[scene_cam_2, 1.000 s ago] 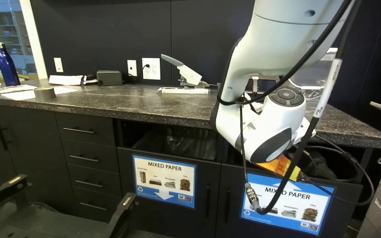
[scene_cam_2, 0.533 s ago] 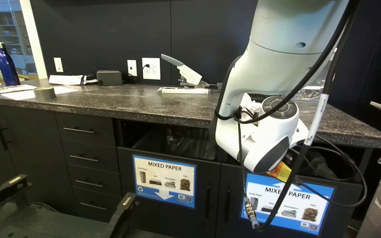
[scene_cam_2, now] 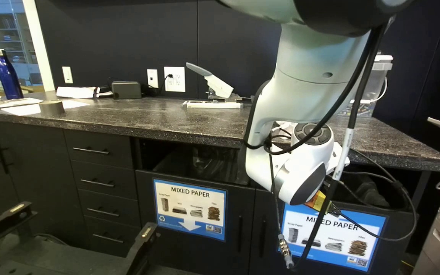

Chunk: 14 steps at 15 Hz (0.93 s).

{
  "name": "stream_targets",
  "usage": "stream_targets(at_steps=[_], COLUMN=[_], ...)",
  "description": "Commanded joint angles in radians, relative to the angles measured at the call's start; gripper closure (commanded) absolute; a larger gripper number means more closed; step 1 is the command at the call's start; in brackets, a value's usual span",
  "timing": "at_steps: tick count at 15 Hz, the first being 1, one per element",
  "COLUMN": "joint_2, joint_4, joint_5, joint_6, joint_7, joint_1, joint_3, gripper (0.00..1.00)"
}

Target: Put the papers in the bin to the left

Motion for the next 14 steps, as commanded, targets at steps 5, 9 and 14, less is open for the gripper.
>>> stream_targets(at_steps=[5,9,14], joint_2=[0.053,0.022,-0.083], joint_4=[0.106,0.081,-0.05], joint_5=[-0.056,-0.07,-0.154], joint_6=[0.018,0.011,0.019], joint_7=[0.026,0.025,0.0], joint_1=[0.076,0.1,0.116], joint_3=[-0.064,-0.096,-0.14], gripper=[0.54,0.25,0.0])
